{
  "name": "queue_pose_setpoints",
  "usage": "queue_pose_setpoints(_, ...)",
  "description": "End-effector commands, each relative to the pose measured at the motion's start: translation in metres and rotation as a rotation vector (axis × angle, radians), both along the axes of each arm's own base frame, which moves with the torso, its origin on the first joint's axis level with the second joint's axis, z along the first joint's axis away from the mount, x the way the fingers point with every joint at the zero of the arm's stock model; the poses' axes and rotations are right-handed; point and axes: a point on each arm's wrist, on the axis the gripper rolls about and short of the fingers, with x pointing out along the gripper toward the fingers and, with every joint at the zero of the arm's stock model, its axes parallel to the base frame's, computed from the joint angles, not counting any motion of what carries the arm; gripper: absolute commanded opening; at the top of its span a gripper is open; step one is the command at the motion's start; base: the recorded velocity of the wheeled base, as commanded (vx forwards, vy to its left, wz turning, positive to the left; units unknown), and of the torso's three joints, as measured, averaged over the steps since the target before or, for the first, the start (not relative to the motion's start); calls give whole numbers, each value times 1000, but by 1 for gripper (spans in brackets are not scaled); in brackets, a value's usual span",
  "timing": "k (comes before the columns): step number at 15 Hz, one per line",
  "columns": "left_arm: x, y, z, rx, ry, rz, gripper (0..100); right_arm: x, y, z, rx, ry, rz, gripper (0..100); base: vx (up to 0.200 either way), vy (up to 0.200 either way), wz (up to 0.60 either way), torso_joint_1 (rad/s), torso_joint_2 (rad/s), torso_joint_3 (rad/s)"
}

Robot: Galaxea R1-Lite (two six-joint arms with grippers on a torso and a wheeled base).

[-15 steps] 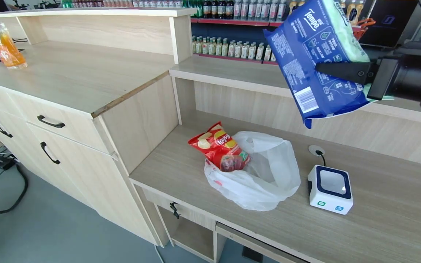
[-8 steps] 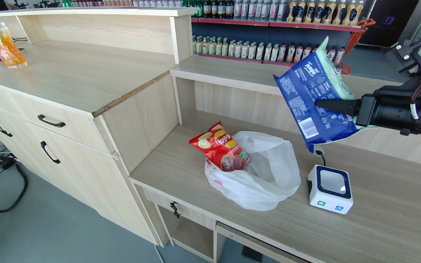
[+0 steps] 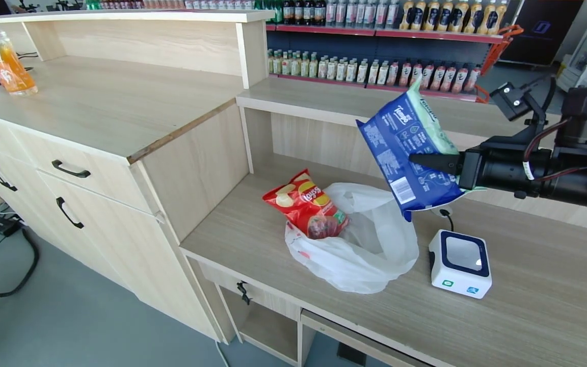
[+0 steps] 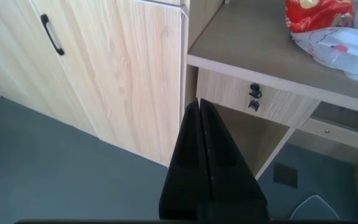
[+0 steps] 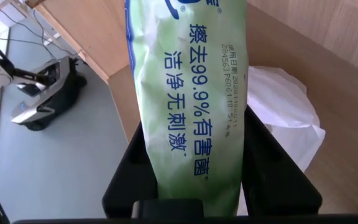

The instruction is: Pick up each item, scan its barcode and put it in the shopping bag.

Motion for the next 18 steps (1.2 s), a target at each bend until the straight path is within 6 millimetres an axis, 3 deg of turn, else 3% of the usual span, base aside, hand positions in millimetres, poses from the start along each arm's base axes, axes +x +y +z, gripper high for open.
queue_pose_setpoints(1,0,0,0,0,1,1,0,12,2,-19,-19,35,1,0,0,0,0,0,0,0)
queue_pose_setpoints(3,0,0,0,0,1,0,0,30,-1,-40,-28,-18,-16,0,0,0,0,0,0,0)
queue_pose_setpoints(8,0,0,0,0,-1,0,0,28,0,-59,-40,31,-9,0,0,0,0,0,0,0)
queue_pose_setpoints(14,0,0,0,0,1,0,0,39,3,-80,-21,-29,-3,0,0,0,0,0,0,0)
queue_pose_setpoints(18,0,0,0,0,-1,0,0,40,4,-103,-22,-35,-1,0,0,0,0,0,0,0)
